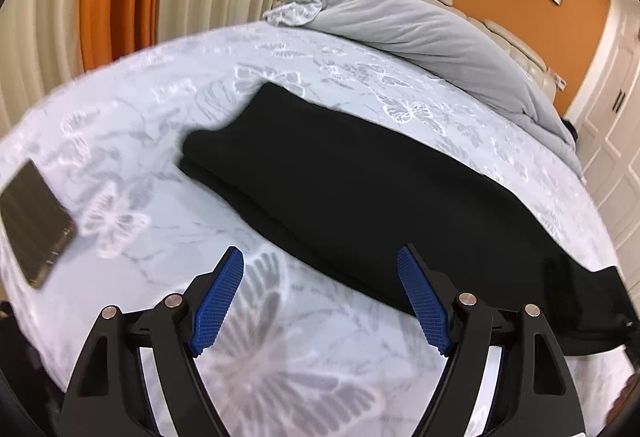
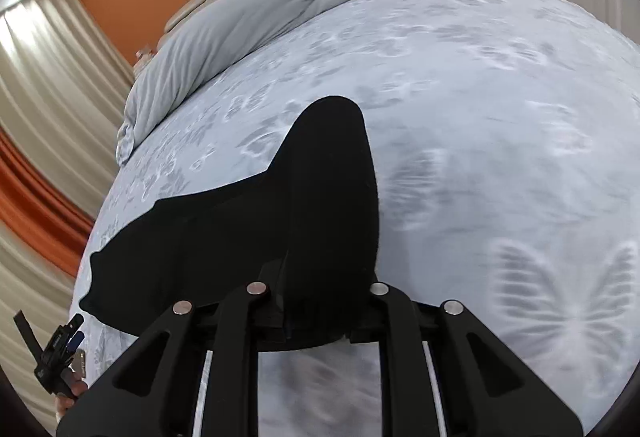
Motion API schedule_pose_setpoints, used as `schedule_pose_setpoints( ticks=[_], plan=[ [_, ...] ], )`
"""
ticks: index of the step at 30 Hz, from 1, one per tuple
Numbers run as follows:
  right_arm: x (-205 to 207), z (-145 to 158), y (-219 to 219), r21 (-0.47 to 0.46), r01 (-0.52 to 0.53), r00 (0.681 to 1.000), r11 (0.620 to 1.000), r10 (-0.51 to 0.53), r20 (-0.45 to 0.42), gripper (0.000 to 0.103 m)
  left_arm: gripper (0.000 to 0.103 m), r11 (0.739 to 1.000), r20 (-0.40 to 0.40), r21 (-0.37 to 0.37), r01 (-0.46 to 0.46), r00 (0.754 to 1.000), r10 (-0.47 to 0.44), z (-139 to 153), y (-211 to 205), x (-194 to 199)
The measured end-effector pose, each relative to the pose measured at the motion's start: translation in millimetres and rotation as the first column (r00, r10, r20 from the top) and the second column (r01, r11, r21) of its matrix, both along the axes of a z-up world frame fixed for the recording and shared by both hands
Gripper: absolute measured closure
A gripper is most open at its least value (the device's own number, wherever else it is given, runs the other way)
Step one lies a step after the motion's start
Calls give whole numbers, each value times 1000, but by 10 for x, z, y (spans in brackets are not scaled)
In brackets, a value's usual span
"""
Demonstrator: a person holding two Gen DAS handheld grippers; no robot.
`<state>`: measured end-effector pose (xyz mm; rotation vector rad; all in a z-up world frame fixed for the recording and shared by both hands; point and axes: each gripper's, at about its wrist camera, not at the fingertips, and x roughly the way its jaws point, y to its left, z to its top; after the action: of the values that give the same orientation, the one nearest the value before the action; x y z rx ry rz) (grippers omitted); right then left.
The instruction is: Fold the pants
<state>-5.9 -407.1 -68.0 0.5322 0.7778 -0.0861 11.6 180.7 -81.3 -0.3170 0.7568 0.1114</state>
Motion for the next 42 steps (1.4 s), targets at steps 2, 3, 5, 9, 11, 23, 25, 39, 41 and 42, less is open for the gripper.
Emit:
schedule_pose_setpoints(
  ticks=[2, 3, 5, 9, 11, 23, 25, 39, 41, 42],
  plan=[
    [-90, -60, -192, -16, -2, 999, 1000, 2, -47, 86, 25, 1000, 3, 19, -1, 1000, 1, 55, -33, -59],
    [-116, -153, -292, -1, -8, 996, 1000, 8, -87, 81, 20, 1000, -3, 14, -8, 1000, 8, 59, -39, -91],
    [-151, -245, -330, -48, -5, 984, 999, -4, -175, 75, 20, 998, -26, -51, -29, 999, 28, 12, 13, -50],
    [-444, 229, 203, -380, 30, 999, 924, -42, -24, 57, 20, 976, -81, -201, -77, 995, 62, -87, 179, 45],
    [-479, 394, 557, -426, -34, 997, 904, 59, 45, 23, 20, 979, -61, -188, -75, 996, 64, -57, 155, 15],
    [484, -240, 1743, -336, -380, 925, 862, 353, -140, 91, 20, 989, -68, -150, -15, 998, 5, -51, 193, -32],
    [530, 14, 1851, -354, -370, 927, 859, 366, -82, 92, 20, 988, -71, -152, -32, 997, 21, -61, 296, -13],
    [94, 234, 1382, -211, -241, 965, 947, 256, 49, 16, 46, 897, -142, -411, -164, 983, 115, -444, 592, 650],
    [-106, 319, 1070, -231, -164, 979, 959, 187, 81, 15, 89, 916, -156, -380, -126, 985, 71, -397, 459, 760],
    [-186, 334, 915, -234, -134, 984, 963, 158, 86, 15, 91, 925, -143, -361, -117, 987, 69, -323, 381, 773]
  ],
)
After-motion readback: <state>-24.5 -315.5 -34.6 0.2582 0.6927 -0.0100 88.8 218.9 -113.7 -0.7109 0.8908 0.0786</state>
